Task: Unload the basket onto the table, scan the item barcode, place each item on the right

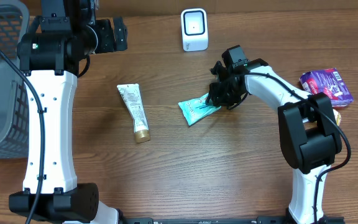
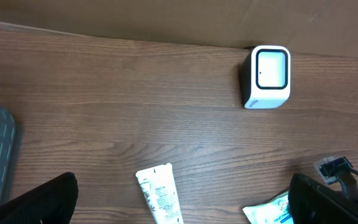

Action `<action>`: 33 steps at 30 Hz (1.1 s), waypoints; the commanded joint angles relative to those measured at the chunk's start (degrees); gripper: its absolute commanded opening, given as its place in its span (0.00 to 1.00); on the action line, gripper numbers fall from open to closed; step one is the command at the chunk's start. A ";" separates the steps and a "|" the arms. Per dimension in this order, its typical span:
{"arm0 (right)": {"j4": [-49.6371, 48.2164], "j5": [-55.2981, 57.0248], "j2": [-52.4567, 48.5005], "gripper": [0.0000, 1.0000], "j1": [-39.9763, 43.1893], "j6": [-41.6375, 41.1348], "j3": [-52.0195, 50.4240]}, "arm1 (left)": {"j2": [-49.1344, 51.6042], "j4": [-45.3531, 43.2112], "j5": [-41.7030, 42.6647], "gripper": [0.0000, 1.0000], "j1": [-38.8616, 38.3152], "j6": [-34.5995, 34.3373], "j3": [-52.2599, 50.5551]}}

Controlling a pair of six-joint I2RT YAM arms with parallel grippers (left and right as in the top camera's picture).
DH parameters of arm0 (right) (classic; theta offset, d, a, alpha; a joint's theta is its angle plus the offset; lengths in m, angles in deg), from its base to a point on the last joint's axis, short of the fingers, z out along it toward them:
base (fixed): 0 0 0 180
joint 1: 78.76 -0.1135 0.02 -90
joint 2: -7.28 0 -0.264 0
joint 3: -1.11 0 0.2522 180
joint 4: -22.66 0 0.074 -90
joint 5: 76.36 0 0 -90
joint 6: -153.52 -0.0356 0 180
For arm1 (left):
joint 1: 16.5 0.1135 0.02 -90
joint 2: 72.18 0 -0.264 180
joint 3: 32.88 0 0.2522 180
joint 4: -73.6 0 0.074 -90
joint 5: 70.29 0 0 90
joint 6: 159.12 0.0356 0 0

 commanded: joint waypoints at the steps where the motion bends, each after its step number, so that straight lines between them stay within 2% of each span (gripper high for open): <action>1: 1.22 7.72 -5.38 0.18 0.11 0.44 -3.69 | 0.46 0.00 -0.17 1.00 -0.26 1.07 0.76; 4: 2.23 7.72 -5.27 0.04 0.17 0.42 -2.93 | 0.46 0.00 -0.17 1.00 -0.26 1.07 0.76; 9: 7.65 7.82 -2.93 0.04 1.40 0.26 1.62 | 0.46 0.00 -0.17 1.00 -0.26 1.07 0.76; 12: 11.52 12.94 0.68 0.04 1.86 -3.17 5.11 | 0.46 0.00 -0.17 1.00 -0.26 1.07 0.76; 16: 15.69 27.45 6.62 0.04 0.70 -9.62 8.22 | 0.46 0.00 -0.17 1.00 -0.26 1.07 0.76; 22: 24.37 58.90 12.22 0.04 -6.82 -24.83 8.46 | 0.46 0.00 -0.17 1.00 -0.26 1.07 0.76; 25: 29.42 68.48 11.89 0.04 -10.82 -29.44 8.28 | 0.46 0.00 -0.17 1.00 -0.26 1.07 0.76; 28: 30.75 71.10 11.61 0.04 -14.40 -29.62 8.28 | 0.46 0.00 -0.17 1.00 -0.26 1.07 0.76; 29: 30.08 69.83 11.61 0.04 -15.08 -29.59 8.28 | 0.48 0.00 -0.17 1.00 -0.26 1.07 0.76; 30: 28.63 66.38 11.61 0.18 -15.41 -29.59 8.28 | 0.46 0.00 -0.17 1.00 -0.26 1.07 0.76; 31: 27.76 63.95 11.61 0.28 -15.39 -29.57 8.28 | 0.46 0.00 -0.17 1.00 -0.26 1.07 0.76; 33: 24.28 56.52 11.61 0.32 -14.49 -24.63 8.28 | 0.46 0.00 -0.17 1.00 -0.26 1.07 0.76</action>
